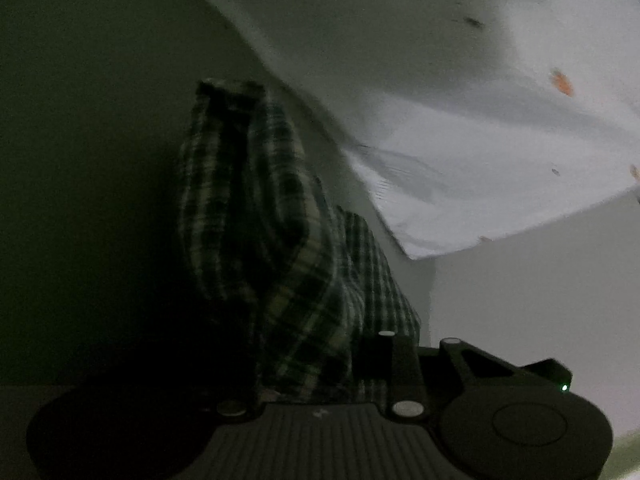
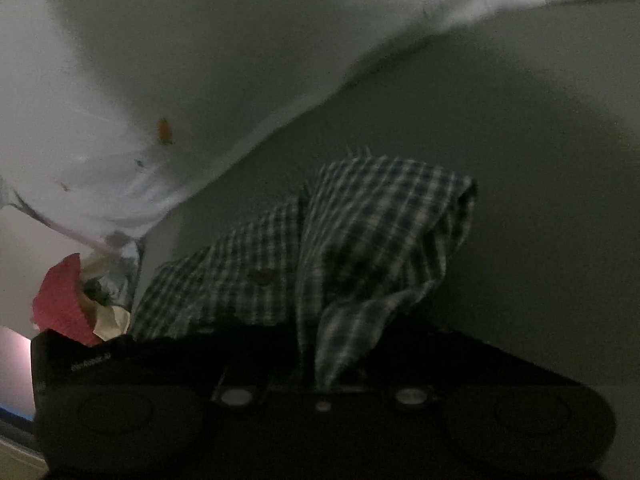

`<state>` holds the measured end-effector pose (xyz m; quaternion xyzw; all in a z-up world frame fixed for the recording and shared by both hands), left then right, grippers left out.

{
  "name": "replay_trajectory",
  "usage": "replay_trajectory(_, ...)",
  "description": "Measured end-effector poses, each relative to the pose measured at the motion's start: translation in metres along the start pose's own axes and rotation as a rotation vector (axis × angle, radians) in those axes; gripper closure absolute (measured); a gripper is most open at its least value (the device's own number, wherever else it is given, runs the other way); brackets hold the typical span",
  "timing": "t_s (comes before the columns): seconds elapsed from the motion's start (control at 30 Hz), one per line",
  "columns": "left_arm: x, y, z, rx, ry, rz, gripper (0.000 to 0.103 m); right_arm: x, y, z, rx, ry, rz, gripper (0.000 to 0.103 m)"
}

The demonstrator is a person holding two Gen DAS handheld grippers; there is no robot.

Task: Fold clothes

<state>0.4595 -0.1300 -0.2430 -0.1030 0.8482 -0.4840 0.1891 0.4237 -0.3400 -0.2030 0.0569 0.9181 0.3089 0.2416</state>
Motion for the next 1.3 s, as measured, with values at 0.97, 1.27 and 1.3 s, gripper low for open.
replay_trajectory(0.97,-0.018,-0.422,0.421,0.162,0.456,0.626,0.070,-0.103,-0.300,-0.323,0.008,-0.840,0.543,0.081)
replay_trajectory(1.27,-0.052,-0.376,0.560,-0.267,0.402,0.861,0.037,-0.120,-0.381,-0.266,0.531,-0.613,0.606,0.044)
replay_trajectory(1.3,-0.055,-0.369,0.571,-0.323,0.387,0.881,0.036,-0.119,-0.384,-0.264,0.571,-0.586,0.587,0.044)
Point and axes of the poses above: each gripper's, at about its wrist camera, not at the fingertips, and z roughly the way its jaws point, y to its left, x to its underside, the point moved 2 cm from there along z, roughly the way its jaws point, and after that the axes turned 5 degrees about y, right-handed, at the moved point
